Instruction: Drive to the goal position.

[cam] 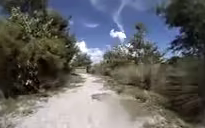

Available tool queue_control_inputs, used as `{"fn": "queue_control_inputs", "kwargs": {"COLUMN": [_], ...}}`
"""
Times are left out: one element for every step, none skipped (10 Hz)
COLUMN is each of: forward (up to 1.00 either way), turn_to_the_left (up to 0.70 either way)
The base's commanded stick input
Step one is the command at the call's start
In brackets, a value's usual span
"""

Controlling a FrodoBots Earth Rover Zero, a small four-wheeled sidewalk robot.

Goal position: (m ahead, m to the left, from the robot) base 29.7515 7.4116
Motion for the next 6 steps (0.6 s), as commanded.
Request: {"fn": "queue_control_inputs", "kwargs": {"forward": [0.84, 0.84, 0.84, 0.84, 0.84, 0.84], "turn_to_the_left": [0.0, 0.0, 0.0, 0.0, 0.0, 0.0]}}
